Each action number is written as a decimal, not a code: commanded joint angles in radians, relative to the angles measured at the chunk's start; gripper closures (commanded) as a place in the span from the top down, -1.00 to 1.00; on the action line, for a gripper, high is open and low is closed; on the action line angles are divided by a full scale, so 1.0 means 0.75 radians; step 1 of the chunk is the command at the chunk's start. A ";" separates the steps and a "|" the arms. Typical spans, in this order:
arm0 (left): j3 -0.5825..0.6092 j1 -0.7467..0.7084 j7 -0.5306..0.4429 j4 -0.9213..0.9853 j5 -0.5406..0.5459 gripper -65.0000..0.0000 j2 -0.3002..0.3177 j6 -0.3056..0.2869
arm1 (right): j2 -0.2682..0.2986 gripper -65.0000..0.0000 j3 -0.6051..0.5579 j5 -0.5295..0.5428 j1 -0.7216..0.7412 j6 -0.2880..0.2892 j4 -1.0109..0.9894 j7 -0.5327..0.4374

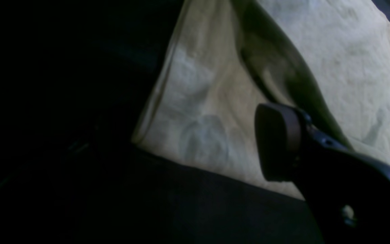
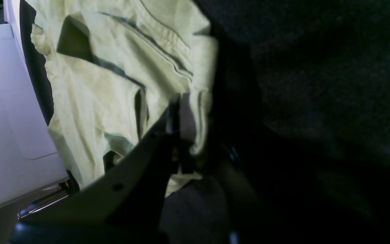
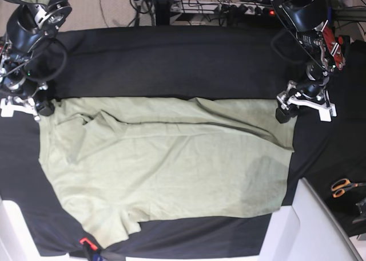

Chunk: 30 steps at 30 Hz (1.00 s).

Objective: Fold the T-shirt properly
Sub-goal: 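Regrasp the folded shoulder edge with both grippers, then drag the shirt with both grippers back toward the robot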

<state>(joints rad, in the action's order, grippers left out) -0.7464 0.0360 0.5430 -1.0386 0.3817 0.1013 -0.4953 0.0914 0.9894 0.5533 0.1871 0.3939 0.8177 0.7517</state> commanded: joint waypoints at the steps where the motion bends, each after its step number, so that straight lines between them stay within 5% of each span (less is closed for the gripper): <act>1: 0.004 0.014 0.061 0.003 -0.025 0.64 -0.009 0.015 | 0.016 -0.98 -0.001 -0.047 -0.001 -0.025 0.005 0.022; 11: 0.127 0.070 0.038 0.091 -0.017 0.55 -0.009 0.017 | 0.010 -0.98 -0.005 -0.047 -0.009 -0.025 0.005 0.022; 13: 0.125 0.068 0.038 0.089 -0.019 0.18 -0.001 0.017 | 0.010 -0.98 -0.007 -0.047 -0.009 -0.025 0.005 0.024; 17: 0.125 0.070 0.040 0.089 -0.027 -0.97 0.019 0.017 | 0.008 -0.98 -0.009 -0.047 -0.009 -0.025 0.005 0.024; 27: 0.127 0.065 0.050 0.076 -0.027 -1.00 0.077 0.017 | 0.012 -0.98 -0.011 -0.047 -0.009 -0.019 0.007 0.024; 30: 0.127 0.065 0.050 0.076 -0.029 -1.00 0.079 0.017 | 0.014 -0.98 -0.013 -0.053 -0.009 0.038 0.034 0.024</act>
<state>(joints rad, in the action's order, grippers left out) -0.6510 0.0776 0.5838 -0.9672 0.3664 0.1493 -0.4931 0.0925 0.9833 0.5400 0.1783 0.4320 0.8330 0.7544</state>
